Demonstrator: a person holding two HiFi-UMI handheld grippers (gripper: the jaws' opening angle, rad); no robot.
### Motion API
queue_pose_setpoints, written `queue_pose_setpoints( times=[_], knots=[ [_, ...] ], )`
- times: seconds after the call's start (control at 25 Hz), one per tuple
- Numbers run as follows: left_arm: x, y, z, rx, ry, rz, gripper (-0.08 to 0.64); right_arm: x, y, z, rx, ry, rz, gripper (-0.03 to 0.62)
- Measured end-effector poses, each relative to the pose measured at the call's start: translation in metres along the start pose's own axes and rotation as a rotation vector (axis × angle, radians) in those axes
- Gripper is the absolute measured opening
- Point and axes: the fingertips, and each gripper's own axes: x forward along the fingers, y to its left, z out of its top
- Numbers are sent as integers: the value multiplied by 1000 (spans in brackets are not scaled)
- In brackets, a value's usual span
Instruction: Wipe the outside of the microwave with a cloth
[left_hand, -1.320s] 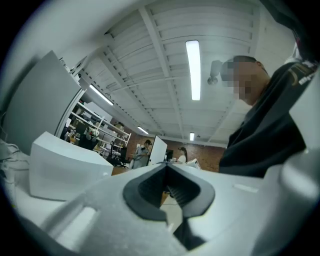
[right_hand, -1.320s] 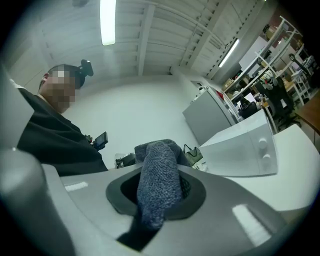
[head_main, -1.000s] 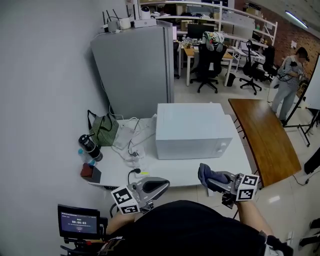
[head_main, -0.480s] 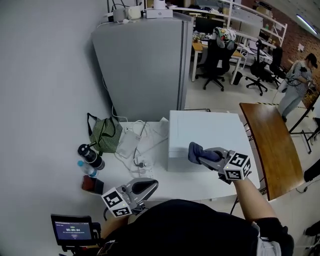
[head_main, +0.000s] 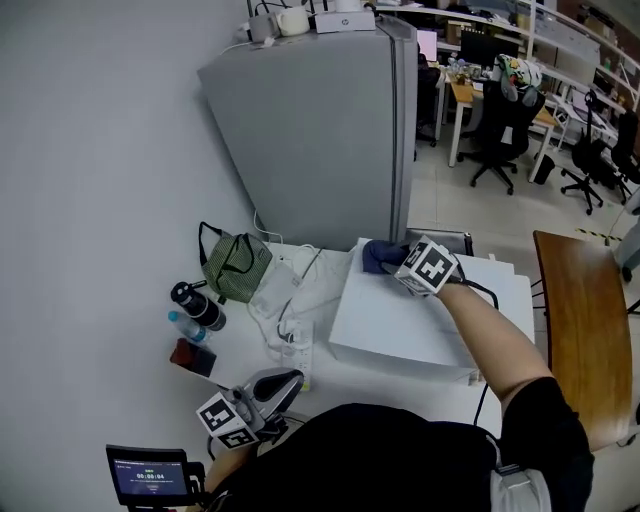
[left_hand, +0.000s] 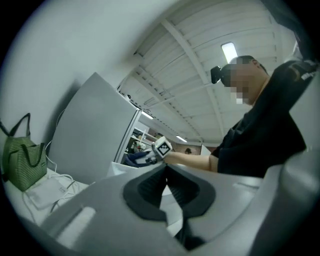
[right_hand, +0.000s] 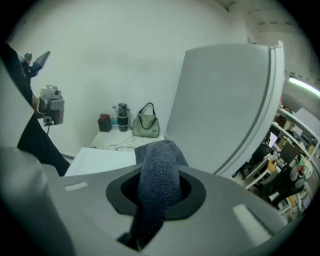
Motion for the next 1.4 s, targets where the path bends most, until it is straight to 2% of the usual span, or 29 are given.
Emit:
queue_pose_setpoints(
  times=[0.2, 0.32, 0.44, 0.52, 0.68, 0.84, 0.92, 1.0, 1.08, 1.12, 1.16, 1.24, 1.28, 1.4],
  knots=[
    [-5, 6, -1, -6, 11, 27, 3, 73, -22, 29, -145, 172, 11, 57],
    [-10, 12, -6, -1, 36, 13, 3, 92, -38, 8, -116, 289, -17, 55],
    [-4, 20, 0, -2, 51, -52, 3, 83, -46, -7, -77, 298, -4, 55],
    [4, 25, 4, -8, 59, -94, 3, 58, -59, -38, -68, 334, -16, 54],
    [23, 22, 4, -7, 85, -160, 3, -41, -95, -150, 22, 442, -92, 54],
    [47, 10, 3, -4, 82, -201, 3, -139, -124, -258, 95, 525, -203, 54],
    [58, 4, 0, -3, 83, -208, 3, -164, -127, -284, 122, 521, -223, 54],
    [66, -2, -1, -5, 80, -208, 3, -174, -128, -290, 127, 504, -227, 54],
    [69, -7, -2, -9, 75, -198, 3, -169, -128, -275, 108, 466, -226, 55],
    [68, -7, -2, -11, 71, -191, 3, -158, -123, -252, 93, 409, -213, 55],
    [65, -7, -2, -12, 66, -184, 3, -140, -114, -217, 67, 329, -185, 55],
    [53, -2, 0, -13, 51, -170, 3, -91, -79, -122, -44, 163, -101, 55],
    [45, 1, 1, -12, 45, -165, 3, -62, -58, -78, -100, 114, -53, 55],
    [19, 12, 8, -3, 41, -168, 3, 24, -1, -3, -161, 119, 53, 55]
  ],
)
